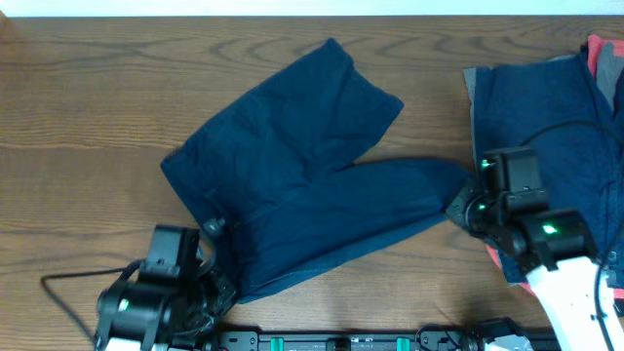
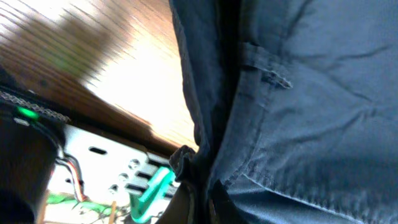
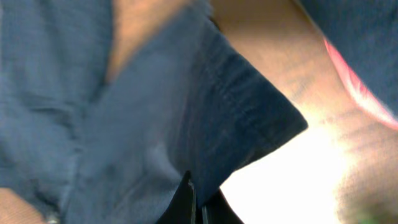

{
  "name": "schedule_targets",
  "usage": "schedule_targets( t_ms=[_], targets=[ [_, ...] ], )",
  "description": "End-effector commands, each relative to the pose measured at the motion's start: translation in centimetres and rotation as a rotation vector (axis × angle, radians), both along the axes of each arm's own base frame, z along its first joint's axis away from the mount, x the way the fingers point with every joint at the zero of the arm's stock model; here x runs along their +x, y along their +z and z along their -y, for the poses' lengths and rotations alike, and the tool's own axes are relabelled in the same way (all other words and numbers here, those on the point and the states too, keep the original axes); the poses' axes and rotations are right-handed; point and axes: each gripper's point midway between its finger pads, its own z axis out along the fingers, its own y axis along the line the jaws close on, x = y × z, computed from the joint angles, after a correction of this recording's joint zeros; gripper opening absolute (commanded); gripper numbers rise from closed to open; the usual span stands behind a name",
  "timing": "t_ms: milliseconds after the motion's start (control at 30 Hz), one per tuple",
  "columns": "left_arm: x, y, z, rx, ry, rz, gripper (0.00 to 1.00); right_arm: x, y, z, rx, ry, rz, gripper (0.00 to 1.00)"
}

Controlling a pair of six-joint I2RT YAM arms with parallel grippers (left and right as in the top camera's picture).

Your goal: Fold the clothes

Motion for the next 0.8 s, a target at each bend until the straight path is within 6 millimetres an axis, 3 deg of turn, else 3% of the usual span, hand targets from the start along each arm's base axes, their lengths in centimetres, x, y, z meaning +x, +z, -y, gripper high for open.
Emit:
schedule_targets(
  t_ms=[0, 167, 333, 600, 767],
  targets=[
    [0.1, 1.7, -0.6, 0.026, -0.005, 0.101, 0.06, 1.8, 3.5, 2.5, -0.163, 0.037, 0.126, 0.01],
    [3.4, 4.1, -1.1, 0.051, 0.021, 0.316, 0.06, 4.9, 6.8, 1.3, -0.203, 0.191, 0.242, 0.01],
    [7.4, 5.6, -2.2, 0.084, 0.162, 0.431, 0.06, 9.6, 8.1, -0.4, -0.244, 0.324, 0.307, 0.01],
    [10.5, 4.1, -5.8, 0.215, 0.487, 0.365, 0.06, 18.6, 9.8, -6.1, -0.289, 0.477, 0.549, 0.01],
    [13.7, 2.9, -7.1, 0.313, 0.530, 0.371, 0.06, 22.9, 8.1, -8.8, -0.280, 0.490, 0.634, 0.01]
  ],
)
